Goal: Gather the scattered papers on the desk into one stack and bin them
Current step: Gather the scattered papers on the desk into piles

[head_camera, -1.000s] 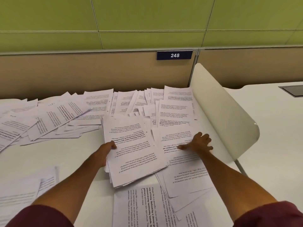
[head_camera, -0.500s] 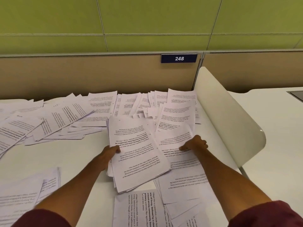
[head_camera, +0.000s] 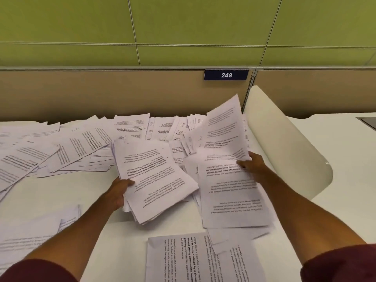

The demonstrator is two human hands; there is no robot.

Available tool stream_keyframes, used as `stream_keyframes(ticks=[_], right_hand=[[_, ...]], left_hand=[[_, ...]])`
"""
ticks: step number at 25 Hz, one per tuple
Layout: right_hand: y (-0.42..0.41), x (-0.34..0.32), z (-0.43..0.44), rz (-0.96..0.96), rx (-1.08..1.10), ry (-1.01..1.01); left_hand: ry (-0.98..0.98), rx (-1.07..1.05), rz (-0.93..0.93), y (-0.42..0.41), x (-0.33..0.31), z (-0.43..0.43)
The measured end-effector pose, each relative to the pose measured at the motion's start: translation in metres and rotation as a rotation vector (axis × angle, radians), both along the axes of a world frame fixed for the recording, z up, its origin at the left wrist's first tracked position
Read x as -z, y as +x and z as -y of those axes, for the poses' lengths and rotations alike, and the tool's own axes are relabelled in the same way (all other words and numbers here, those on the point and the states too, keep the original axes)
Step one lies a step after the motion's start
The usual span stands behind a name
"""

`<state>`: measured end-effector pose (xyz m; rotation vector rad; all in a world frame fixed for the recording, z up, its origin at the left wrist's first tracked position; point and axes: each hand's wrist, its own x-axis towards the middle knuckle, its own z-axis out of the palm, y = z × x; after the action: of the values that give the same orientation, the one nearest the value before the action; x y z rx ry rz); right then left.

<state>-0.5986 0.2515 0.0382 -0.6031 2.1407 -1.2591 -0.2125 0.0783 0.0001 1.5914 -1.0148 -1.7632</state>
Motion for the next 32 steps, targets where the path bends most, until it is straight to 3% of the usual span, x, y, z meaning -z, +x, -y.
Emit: stream_keyframes(ticks=[6, 10, 12, 15, 18, 20, 22, 24, 27, 32], right_hand=[[-0.012, -0.041, 0.005, 0.438, -0.087, -0.250], [-0.001, -0.055, 0.016, 0.570, -0.253, -0.207], [0.011, -0.048, 0.025, 0.536, -0.296, -0.127], [0.042, -0.020, 0.033, 0.273, -0.418, 0.120], [0.076, 0.012, 0.034, 0.166, -0.624, 0.311], [0.089, 0.023, 0.035, 0.290, -0.675, 0.330], [0.097, 0.022, 0.036, 0.402, -0.734, 0.327], [0.101, 0.017, 0.037, 0.419, -0.785, 0.320], [0.106, 0.014, 0.039, 0.290, -0.820, 0.364], [0.116, 0.026, 0.048, 0.021, -0.696, 0.355]], left_hand=[[0.013, -0.044, -0.008, 0.011, -0.005, 0.009], [0.021, 0.037, -0.059, 0.004, -0.010, 0.005], [0.042, 0.095, -0.070, -0.002, -0.012, 0.002], [0.142, 0.113, -0.039, -0.011, -0.017, -0.009], [0.253, 0.108, -0.212, -0.013, -0.011, -0.012], [0.213, 0.161, -0.225, -0.015, -0.006, -0.011], [0.122, 0.179, -0.124, -0.019, 0.000, -0.011], [0.062, 0.165, -0.095, -0.021, 0.004, -0.012], [0.041, 0.234, -0.176, -0.018, 0.012, -0.015], [-0.095, 0.177, -0.129, -0.019, 0.018, -0.021]])
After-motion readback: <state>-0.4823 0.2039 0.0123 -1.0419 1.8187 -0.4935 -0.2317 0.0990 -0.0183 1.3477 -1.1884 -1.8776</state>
